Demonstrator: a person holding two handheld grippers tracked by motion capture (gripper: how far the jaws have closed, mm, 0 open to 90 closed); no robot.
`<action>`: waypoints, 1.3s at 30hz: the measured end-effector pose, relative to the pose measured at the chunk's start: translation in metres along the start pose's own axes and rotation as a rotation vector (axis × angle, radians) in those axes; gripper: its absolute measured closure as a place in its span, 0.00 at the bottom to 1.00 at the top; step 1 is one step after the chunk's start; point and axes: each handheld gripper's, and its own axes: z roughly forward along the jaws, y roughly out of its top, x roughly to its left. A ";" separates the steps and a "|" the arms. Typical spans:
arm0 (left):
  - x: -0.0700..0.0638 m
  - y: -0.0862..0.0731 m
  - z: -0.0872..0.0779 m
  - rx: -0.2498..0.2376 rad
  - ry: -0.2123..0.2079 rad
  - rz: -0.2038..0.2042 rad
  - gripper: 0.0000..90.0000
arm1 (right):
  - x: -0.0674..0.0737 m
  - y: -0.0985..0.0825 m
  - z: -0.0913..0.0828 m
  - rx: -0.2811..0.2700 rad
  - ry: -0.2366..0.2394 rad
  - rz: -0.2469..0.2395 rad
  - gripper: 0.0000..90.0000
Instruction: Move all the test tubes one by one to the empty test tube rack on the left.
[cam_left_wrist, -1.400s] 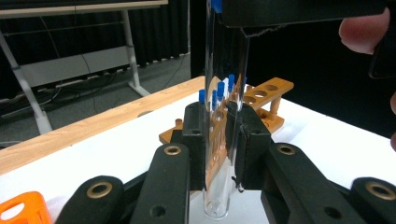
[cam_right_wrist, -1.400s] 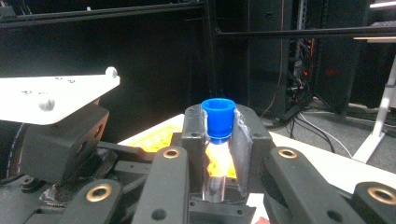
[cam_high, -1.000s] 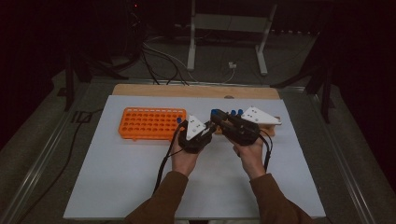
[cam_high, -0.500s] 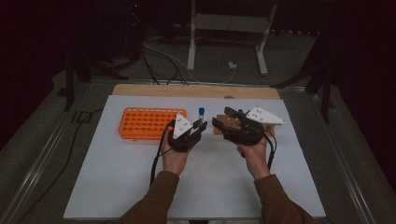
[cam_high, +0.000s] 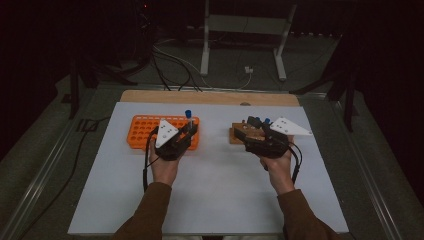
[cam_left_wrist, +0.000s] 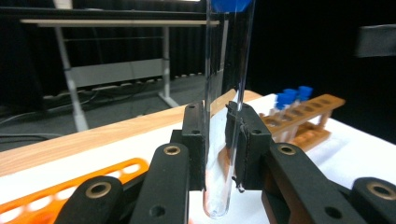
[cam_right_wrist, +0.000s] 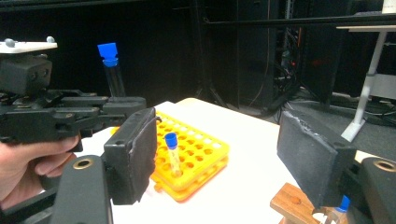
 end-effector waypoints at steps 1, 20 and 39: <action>0.004 -0.001 -0.001 0.000 0.008 -0.004 0.86 | 0.000 0.000 0.000 -0.002 -0.001 -0.002 0.32; 0.040 -0.043 0.029 0.054 0.083 -0.023 0.86 | 0.000 -0.002 -0.005 -0.023 0.002 -0.018 0.34; 0.039 -0.073 0.050 0.108 0.075 -0.075 0.85 | -0.003 -0.009 -0.010 -0.038 -0.004 -0.011 0.35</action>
